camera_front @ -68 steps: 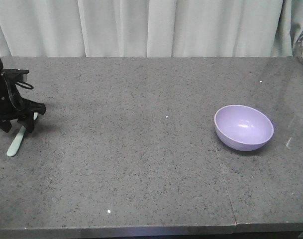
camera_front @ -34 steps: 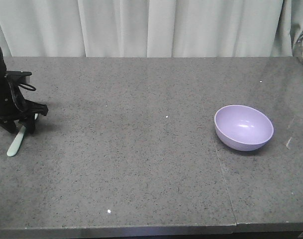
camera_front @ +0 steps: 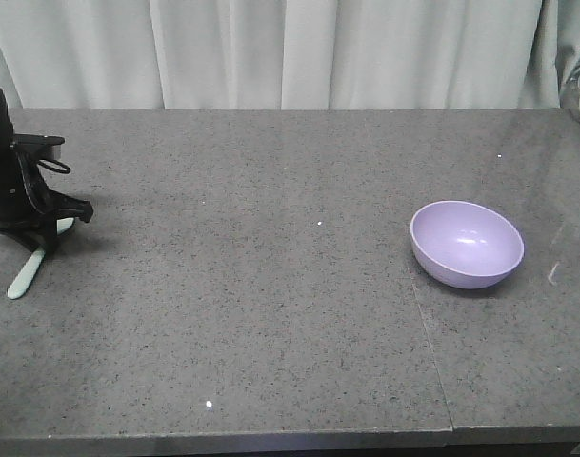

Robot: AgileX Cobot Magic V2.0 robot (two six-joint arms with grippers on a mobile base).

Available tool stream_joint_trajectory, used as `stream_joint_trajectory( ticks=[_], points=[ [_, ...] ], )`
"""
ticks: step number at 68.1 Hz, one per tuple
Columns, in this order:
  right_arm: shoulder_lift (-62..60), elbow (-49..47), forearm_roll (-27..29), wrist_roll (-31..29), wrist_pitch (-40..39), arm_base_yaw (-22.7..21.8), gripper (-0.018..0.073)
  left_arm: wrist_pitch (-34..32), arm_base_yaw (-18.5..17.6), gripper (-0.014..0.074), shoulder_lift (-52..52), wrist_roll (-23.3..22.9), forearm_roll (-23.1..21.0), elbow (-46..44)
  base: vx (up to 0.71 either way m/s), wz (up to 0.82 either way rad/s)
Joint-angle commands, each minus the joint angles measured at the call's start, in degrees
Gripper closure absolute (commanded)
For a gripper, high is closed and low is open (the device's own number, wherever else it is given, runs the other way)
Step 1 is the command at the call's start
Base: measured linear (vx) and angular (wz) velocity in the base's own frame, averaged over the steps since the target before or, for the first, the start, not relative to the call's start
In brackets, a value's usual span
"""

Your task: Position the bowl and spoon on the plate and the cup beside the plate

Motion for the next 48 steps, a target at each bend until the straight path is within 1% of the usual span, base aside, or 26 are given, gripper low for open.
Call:
stream_joint_trajectory(
  ticks=[1,6,12,21,28,34,40,45,48],
  points=[
    [0.7,-1.9,0.9,-0.5,-4.1,-0.1,0.0016,0.1,0.0,0.0604,-3.9,0.5,-2.0,-0.8,0.00,0.00],
    [0.8,-1.9,0.9,-0.1,-4.1,-0.1,0.0016,-1.9,0.0,0.0604,-6.9,1.5,-3.7,-0.8,0.00,0.00],
    [1.9,-2.8,0.9,1.0,-3.2,-0.1,0.0016,-5.3,0.2,0.0604,-11.3,1.9,-6.7,-0.8,0.00,0.00],
    [6.9,-7.8,0.9,1.4,0.8,-0.1,0.0016,-9.6,0.9,0.0604,-19.7,2.0,-11.8,-0.8,0.00,0.00],
    [11.9,-14.2,0.6,2.4,2.5,-0.1,0.0016,-12.0,1.8,0.0604,-25.3,2.4,-17.1,-0.8,0.00,0.00],
    [16.7,-20.7,-0.6,3.4,4.4,-0.2,0.0016,-13.9,2.7,0.0604,-30.5,4.3,-23.6,-0.8,0.00,0.00],
    [22.3,-27.8,-2.0,5.0,8.3,-0.2,0.0016,-15.5,3.6,0.0604,-34.5,6.3,-28.5,-0.8,0.00,0.00],
    [27.5,-33.6,-5.2,7.7,11.5,-0.4,0.0016,-16.6,4.2,0.0604,-37.7,8.0,-31.2,-0.8,0.00,0.00],
    [30.4,-36.5,-7.7,9.6,13.1,-0.4,0.0016,-17.2,4.2,0.0604,-39.7,8.1,-31.8,-0.8,0.00,0.00]
  ],
)
